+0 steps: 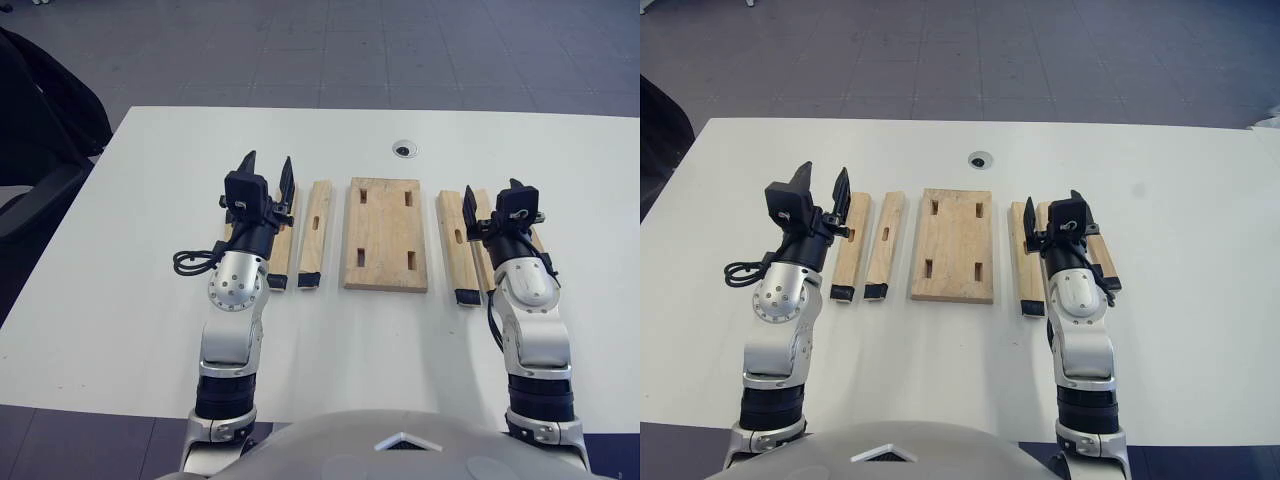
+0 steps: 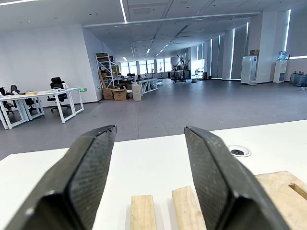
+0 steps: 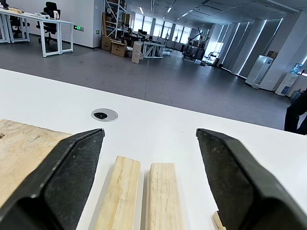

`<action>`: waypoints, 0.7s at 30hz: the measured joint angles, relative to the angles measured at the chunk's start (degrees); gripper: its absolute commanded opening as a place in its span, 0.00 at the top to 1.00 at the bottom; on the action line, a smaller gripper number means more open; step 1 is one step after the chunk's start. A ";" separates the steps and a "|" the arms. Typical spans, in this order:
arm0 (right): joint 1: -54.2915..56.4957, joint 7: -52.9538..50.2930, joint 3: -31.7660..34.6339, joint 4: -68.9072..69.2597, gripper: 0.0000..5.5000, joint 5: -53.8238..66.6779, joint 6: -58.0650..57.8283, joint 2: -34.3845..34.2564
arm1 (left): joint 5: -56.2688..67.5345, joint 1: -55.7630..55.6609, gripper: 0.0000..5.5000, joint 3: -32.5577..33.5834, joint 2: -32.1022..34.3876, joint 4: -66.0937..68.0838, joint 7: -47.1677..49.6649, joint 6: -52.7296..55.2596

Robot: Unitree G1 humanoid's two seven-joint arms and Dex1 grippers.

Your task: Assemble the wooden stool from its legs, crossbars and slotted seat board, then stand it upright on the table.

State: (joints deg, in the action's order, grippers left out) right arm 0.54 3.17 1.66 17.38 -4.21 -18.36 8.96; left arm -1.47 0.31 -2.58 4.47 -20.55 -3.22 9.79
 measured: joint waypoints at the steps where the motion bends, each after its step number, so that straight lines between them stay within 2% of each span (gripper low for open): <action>1: 0.03 0.00 0.00 -0.04 0.36 0.00 0.02 0.00 | 0.00 0.00 0.52 0.00 0.00 0.00 0.00 0.00; 21: 0.65 -1.01 0.01 -1.30 0.36 -0.07 1.24 -0.04 | 0.14 -0.65 0.52 0.07 -0.32 1.11 -0.11 0.04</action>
State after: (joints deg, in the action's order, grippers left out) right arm 1.19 2.16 1.67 16.08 -4.28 -17.12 8.92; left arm -1.33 -0.34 -2.51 4.15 -19.44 -3.33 9.83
